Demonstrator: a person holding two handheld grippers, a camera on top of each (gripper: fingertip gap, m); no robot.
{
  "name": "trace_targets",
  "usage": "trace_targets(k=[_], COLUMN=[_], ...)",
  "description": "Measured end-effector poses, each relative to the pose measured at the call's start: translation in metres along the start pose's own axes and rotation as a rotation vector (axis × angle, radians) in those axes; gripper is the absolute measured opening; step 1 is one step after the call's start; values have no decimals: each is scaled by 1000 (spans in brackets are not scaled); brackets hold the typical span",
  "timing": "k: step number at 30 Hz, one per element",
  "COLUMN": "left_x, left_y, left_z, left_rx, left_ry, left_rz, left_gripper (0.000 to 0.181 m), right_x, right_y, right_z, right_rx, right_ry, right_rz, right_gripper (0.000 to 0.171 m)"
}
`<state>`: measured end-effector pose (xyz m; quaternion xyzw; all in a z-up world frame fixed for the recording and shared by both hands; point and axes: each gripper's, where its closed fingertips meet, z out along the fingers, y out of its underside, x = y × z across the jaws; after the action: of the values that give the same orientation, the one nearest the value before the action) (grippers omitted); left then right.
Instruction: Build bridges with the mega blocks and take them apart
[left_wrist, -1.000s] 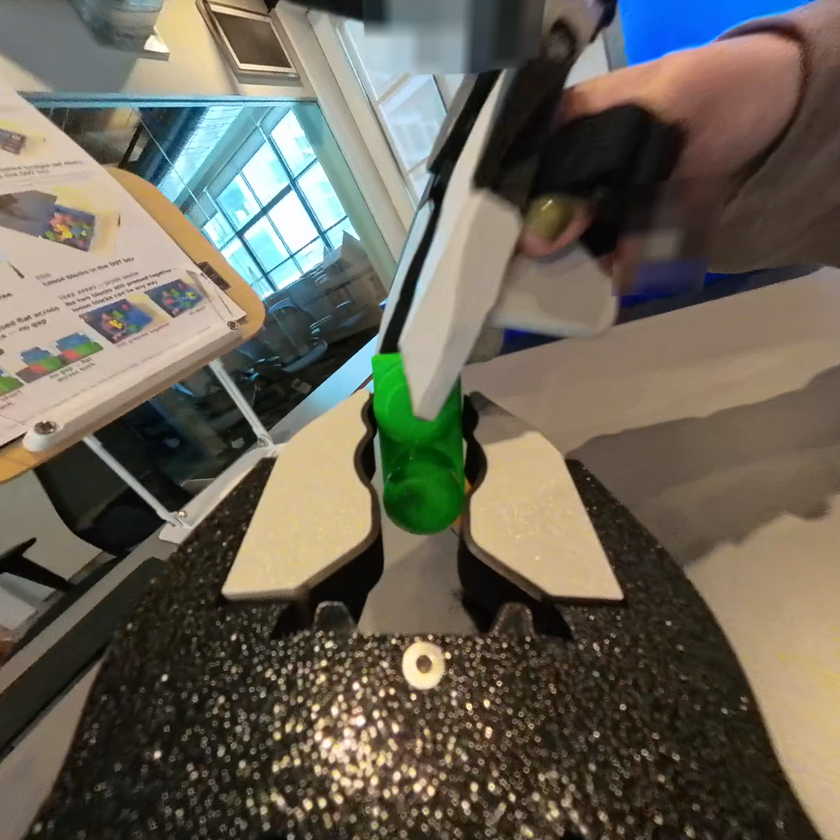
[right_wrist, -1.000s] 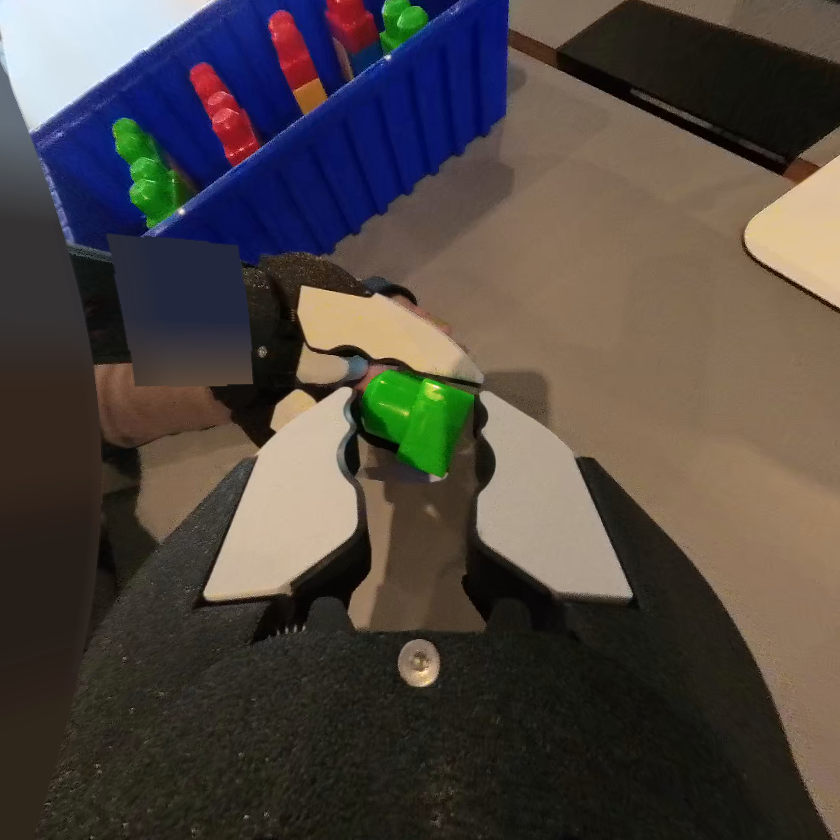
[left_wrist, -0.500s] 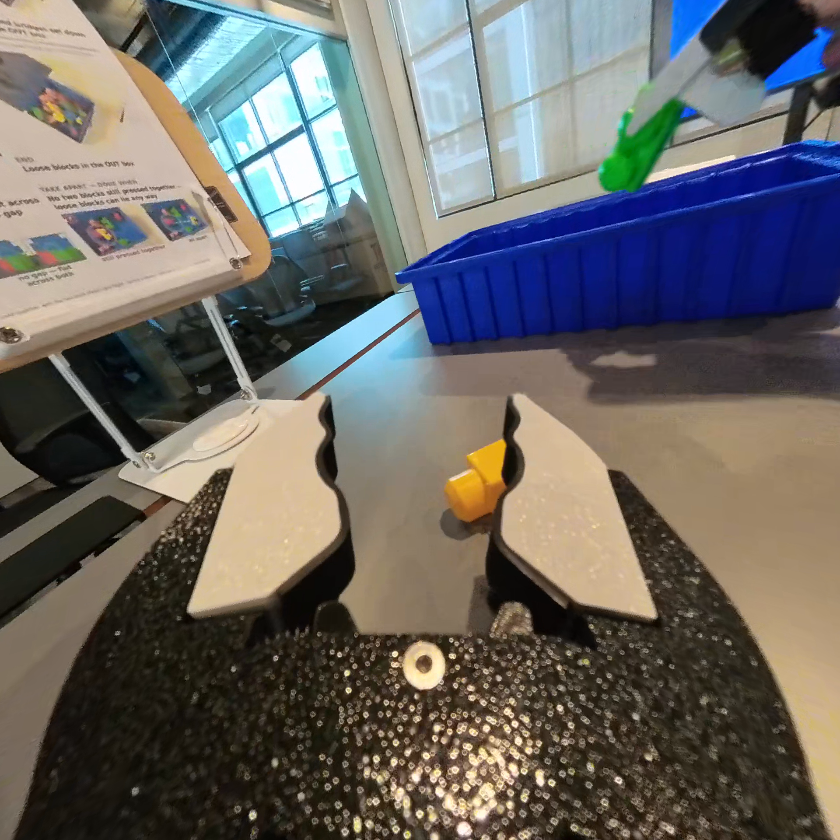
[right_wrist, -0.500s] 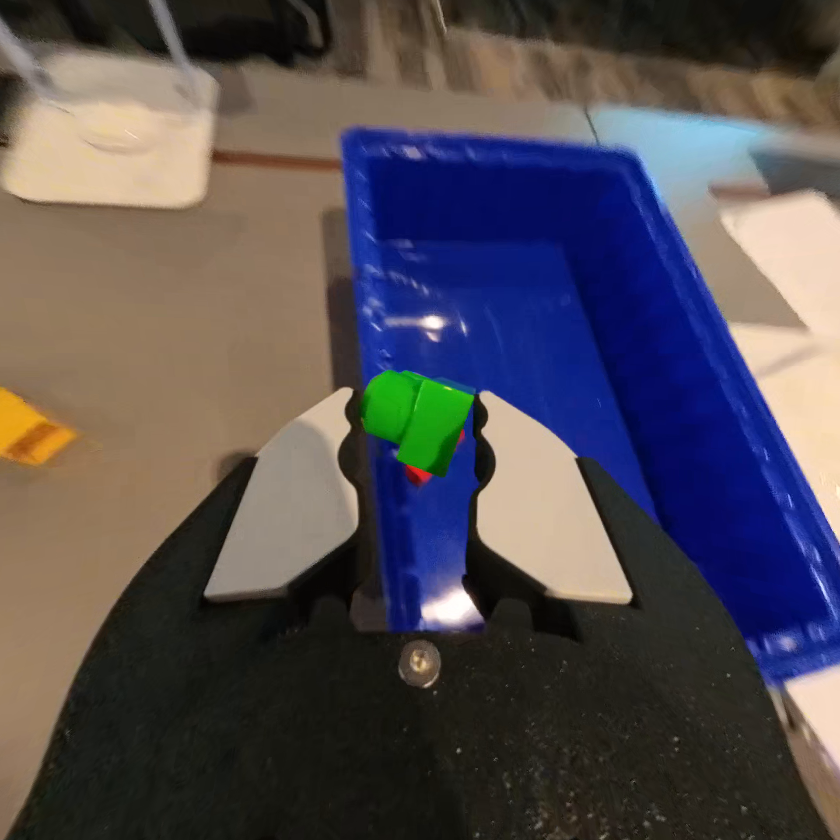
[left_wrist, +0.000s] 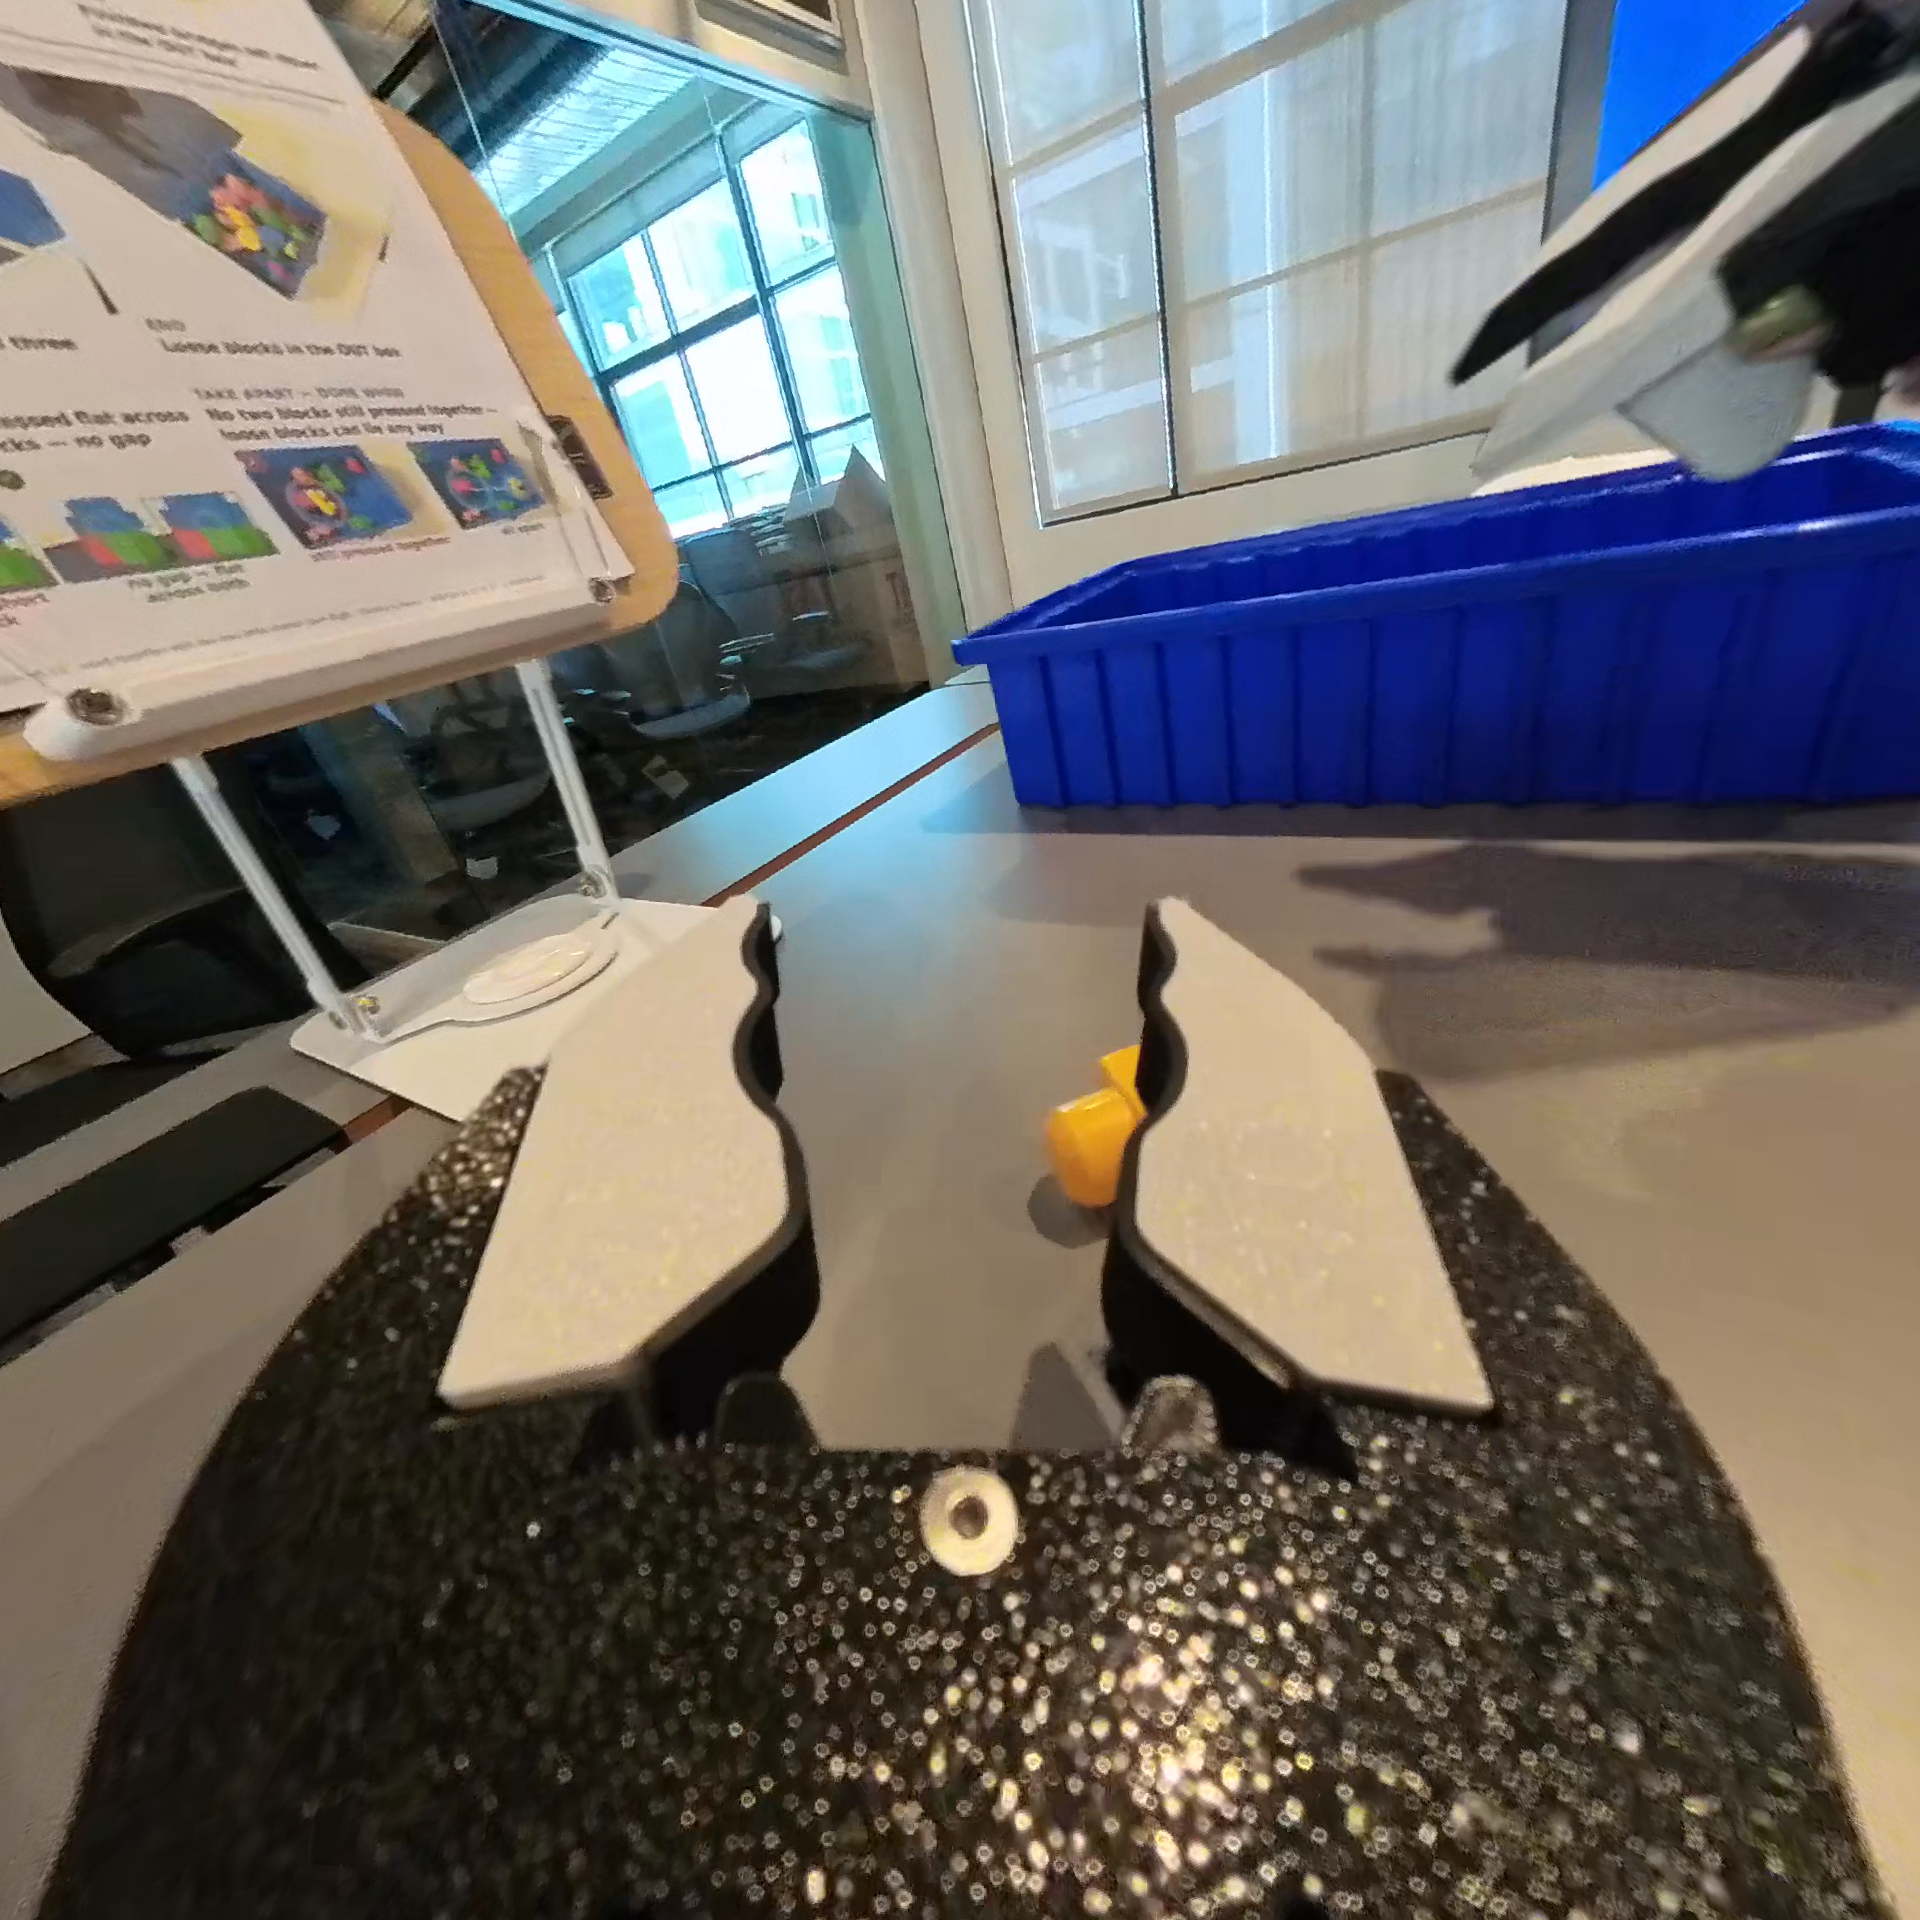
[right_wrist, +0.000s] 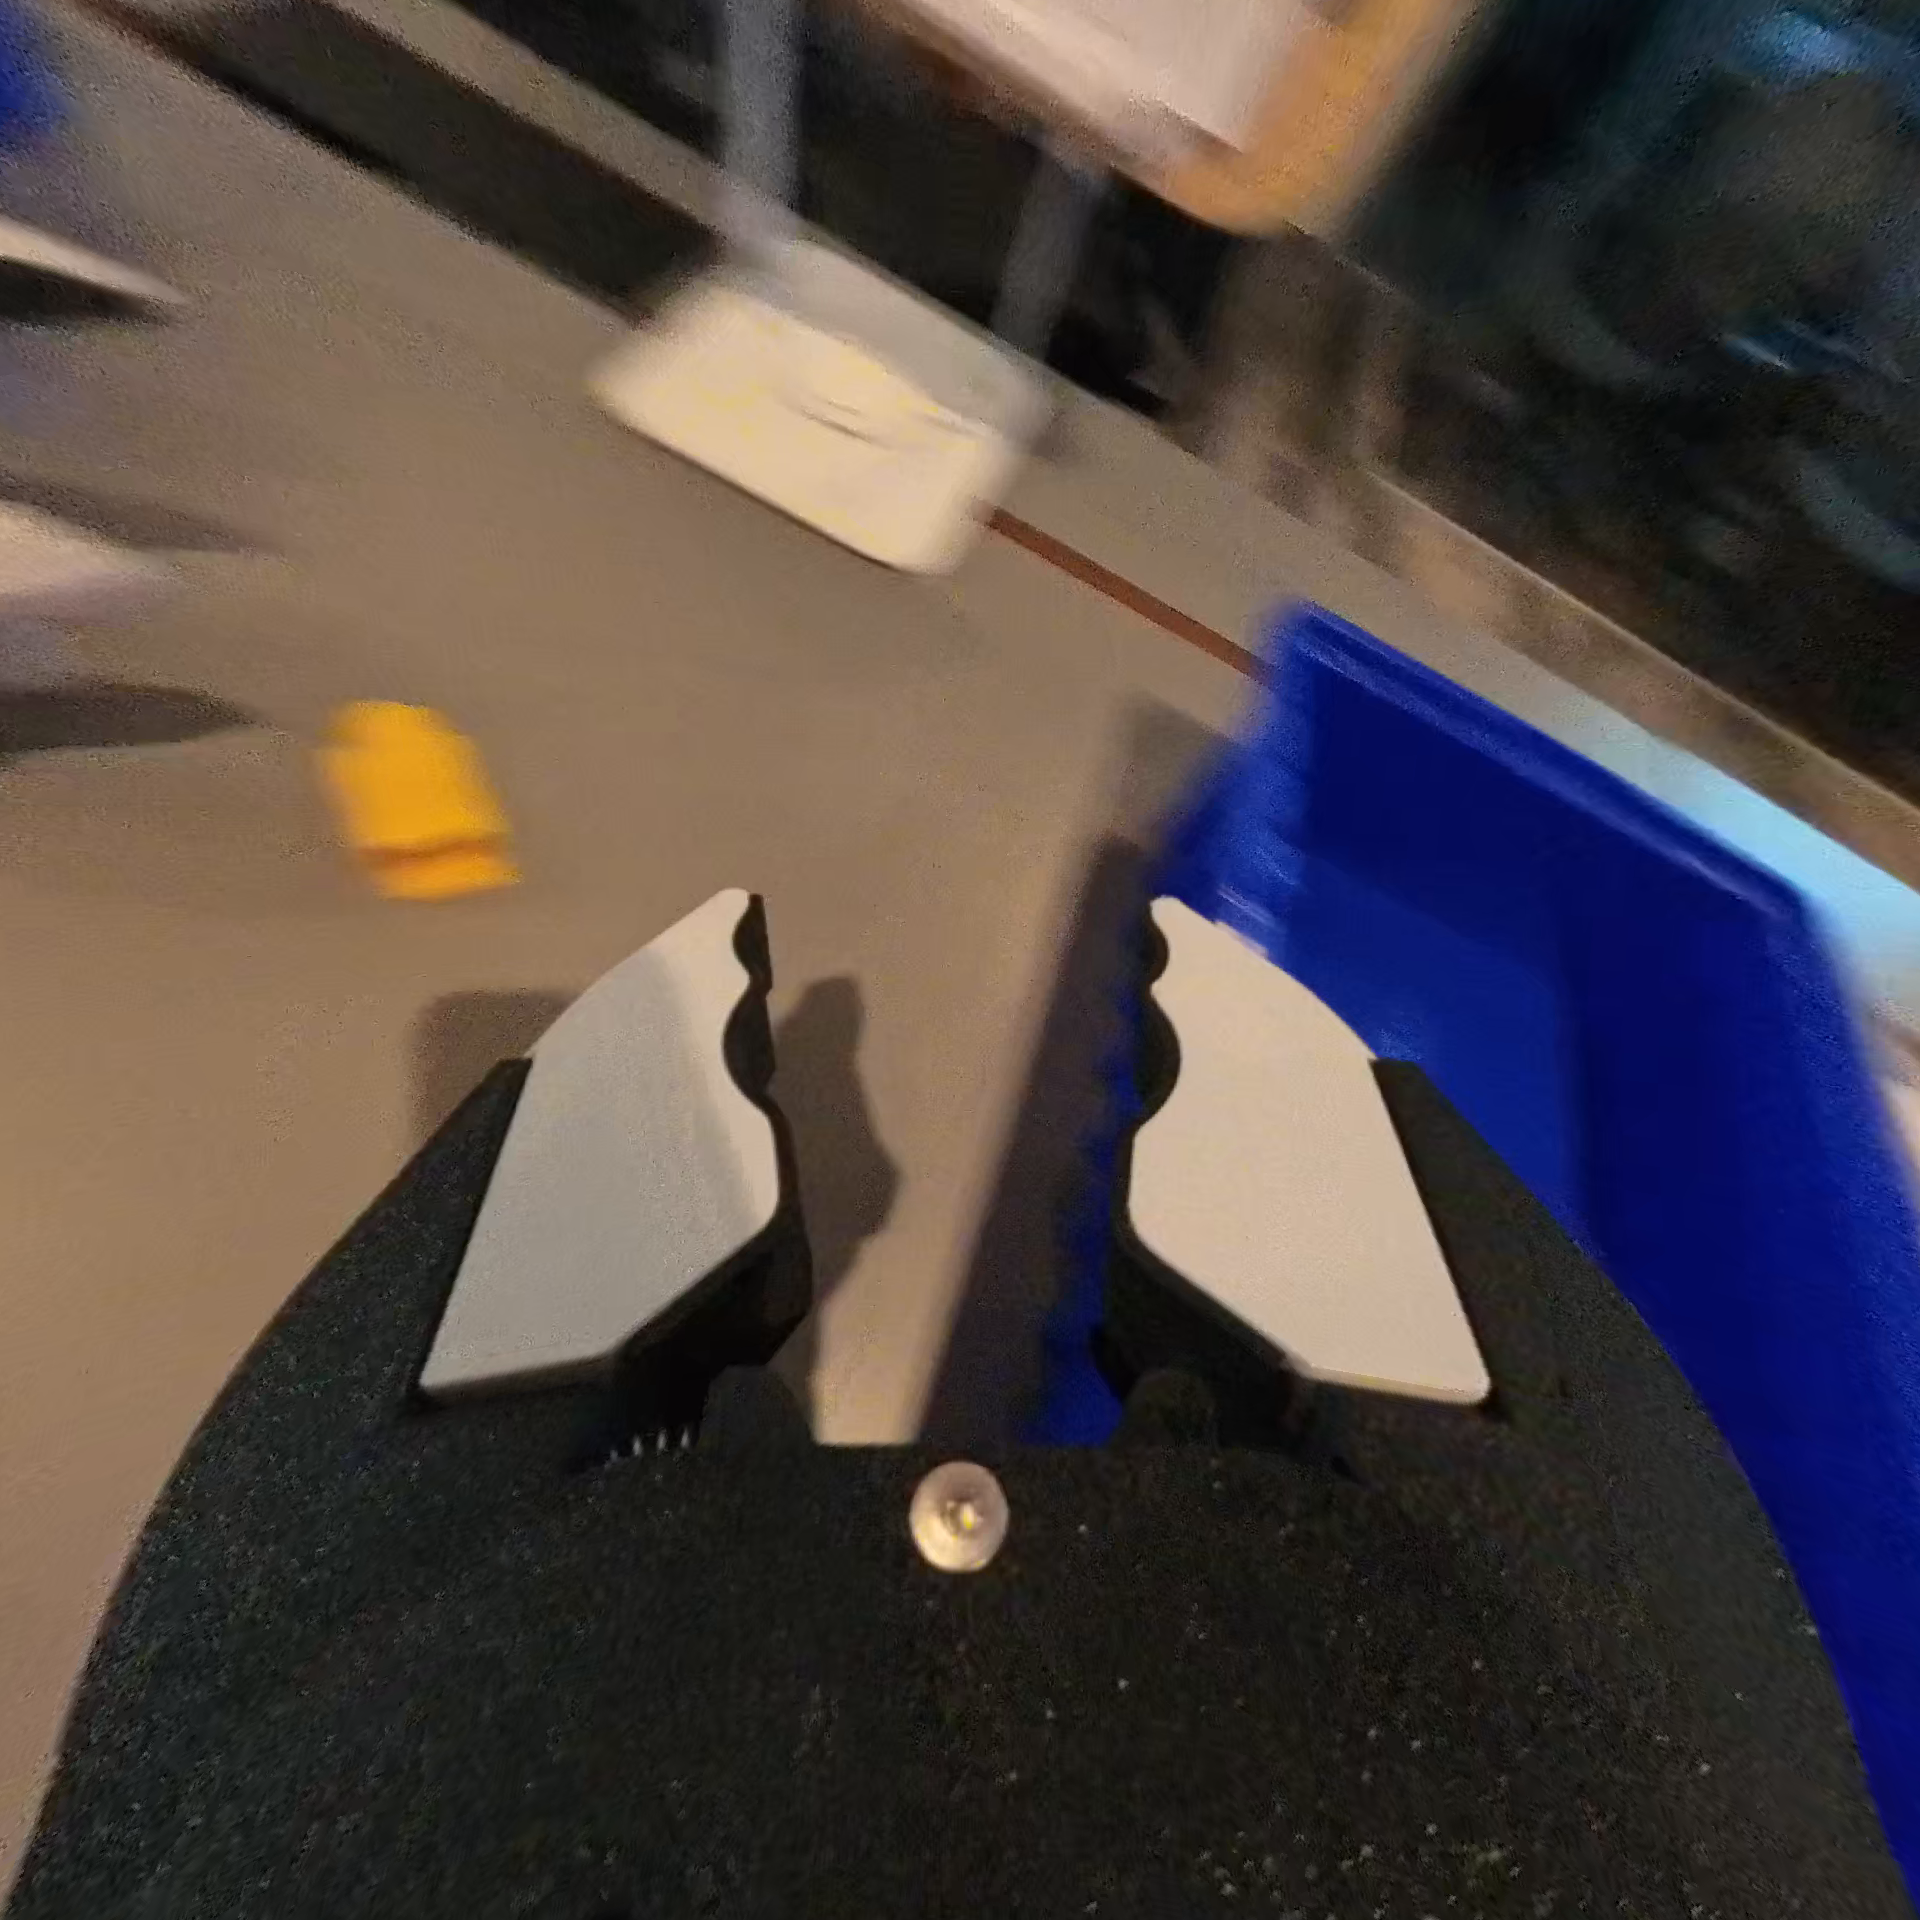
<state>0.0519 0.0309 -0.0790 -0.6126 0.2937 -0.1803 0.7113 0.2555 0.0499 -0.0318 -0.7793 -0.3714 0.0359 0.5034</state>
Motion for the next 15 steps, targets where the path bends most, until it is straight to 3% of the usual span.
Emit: trace_targets(k=[3, 5, 8, 12, 15], left_x=[-4, -6, -6, -6, -6], left_y=[-1, -1, -2, -1, 0], left_z=[-1, -1, -2, -1, 0], left_rx=[10, 14, 17, 12, 5], left_ry=[-7, -8, -6, -4, -1], left_rz=[-32, -46, -55, -55, -53], left_gripper=[66, 66, 65, 65, 65], right_x=[-99, -135, -162, -171, -150], right_y=[-13, 5, 24, 21, 14], right_z=[33, 61, 95, 107, 100], right_rx=[32, -59, -126, -92, -57], right_ry=[-397, -504, -562, -609, -514], right_rz=[-83, -124, -150, -74, -99], right_gripper=[72, 78, 79, 52, 32])
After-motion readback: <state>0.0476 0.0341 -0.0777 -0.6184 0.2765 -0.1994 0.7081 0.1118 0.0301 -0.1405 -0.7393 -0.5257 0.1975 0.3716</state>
